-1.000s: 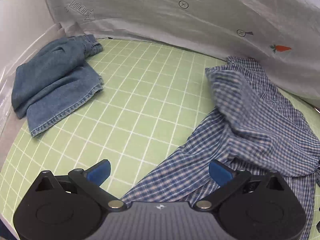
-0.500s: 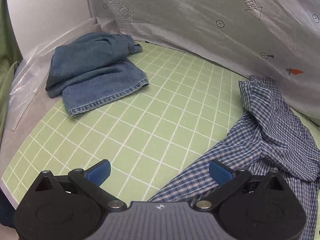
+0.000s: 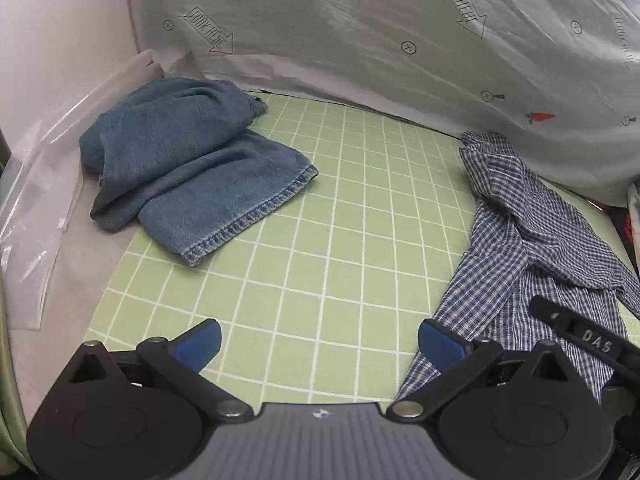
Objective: Fold clothes
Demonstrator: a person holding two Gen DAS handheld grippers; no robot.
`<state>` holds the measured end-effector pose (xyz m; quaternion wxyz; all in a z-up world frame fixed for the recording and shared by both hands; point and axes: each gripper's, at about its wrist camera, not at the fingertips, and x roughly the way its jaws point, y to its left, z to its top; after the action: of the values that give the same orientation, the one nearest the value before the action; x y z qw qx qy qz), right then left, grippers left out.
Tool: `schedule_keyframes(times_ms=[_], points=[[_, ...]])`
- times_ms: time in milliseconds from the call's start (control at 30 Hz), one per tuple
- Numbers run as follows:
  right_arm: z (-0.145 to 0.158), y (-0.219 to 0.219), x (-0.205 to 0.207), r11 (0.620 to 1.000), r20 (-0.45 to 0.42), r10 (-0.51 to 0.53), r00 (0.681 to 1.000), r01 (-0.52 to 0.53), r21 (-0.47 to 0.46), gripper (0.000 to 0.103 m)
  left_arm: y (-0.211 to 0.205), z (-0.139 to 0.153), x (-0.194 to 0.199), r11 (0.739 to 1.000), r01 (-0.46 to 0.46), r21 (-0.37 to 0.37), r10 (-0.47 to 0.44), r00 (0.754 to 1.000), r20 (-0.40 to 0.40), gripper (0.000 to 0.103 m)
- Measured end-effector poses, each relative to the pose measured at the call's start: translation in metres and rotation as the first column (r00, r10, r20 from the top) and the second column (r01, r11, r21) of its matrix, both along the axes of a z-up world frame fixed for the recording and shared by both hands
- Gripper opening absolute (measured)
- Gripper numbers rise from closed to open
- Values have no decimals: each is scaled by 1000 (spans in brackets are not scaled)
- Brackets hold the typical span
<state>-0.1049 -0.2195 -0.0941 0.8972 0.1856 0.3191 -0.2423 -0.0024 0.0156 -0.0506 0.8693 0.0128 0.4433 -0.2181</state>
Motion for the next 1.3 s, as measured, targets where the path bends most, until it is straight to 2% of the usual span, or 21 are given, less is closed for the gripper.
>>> schedule_keyframes(times_ms=[100,167,267,333,400,500,567,667,700,800,933,1100,1233,1300], points=[[-10,41,14,999,-66,-2,998,4,32,103,19,-1,7,1000,20,-19,-20,1000,-16,103],[-14,61,19,999,-78,6,997,-3,42,101,30,-3,9,999,31,-35,-33,999,-36,103],[-21,83,25,998,-105,16,994,-10,54,85,45,-7,11,998,43,-43,-45,997,-56,103],[-27,92,28,998,-131,14,991,-6,65,65,54,-9,11,998,49,-47,-52,996,-67,103],[-33,98,29,996,-147,14,989,-1,91,54,64,-9,12,998,46,-47,-49,997,-66,103],[-44,102,31,992,-174,9,985,13,125,49,79,-8,13,999,28,-45,-31,997,-64,103],[-48,102,29,989,-181,7,983,20,144,40,87,-8,14,999,14,-44,-17,998,-69,103],[-52,103,25,986,-176,17,984,13,164,19,93,-8,14,999,1,-47,-4,997,-72,103],[-51,103,23,986,-165,28,986,-1,166,8,95,-8,14,999,-1,-49,-2,997,-72,103],[-41,102,15,988,-135,50,990,-30,149,3,90,-5,12,998,8,-59,-12,997,-70,103],[-17,92,-6,992,-81,54,995,-45,119,2,72,-3,7,996,47,-70,-52,996,-74,103],[19,65,-43,999,-39,23,999,-22,31,2,42,3,-5,991,102,-82,-107,992,-62,103],[30,32,-69,999,-74,-24,997,20,-45,2,17,9,-12,991,101,-91,-106,993,-45,103],[26,12,-79,998,-106,-45,993,40,-47,2,4,12,-15,991,96,-90,-100,994,-40,103]])
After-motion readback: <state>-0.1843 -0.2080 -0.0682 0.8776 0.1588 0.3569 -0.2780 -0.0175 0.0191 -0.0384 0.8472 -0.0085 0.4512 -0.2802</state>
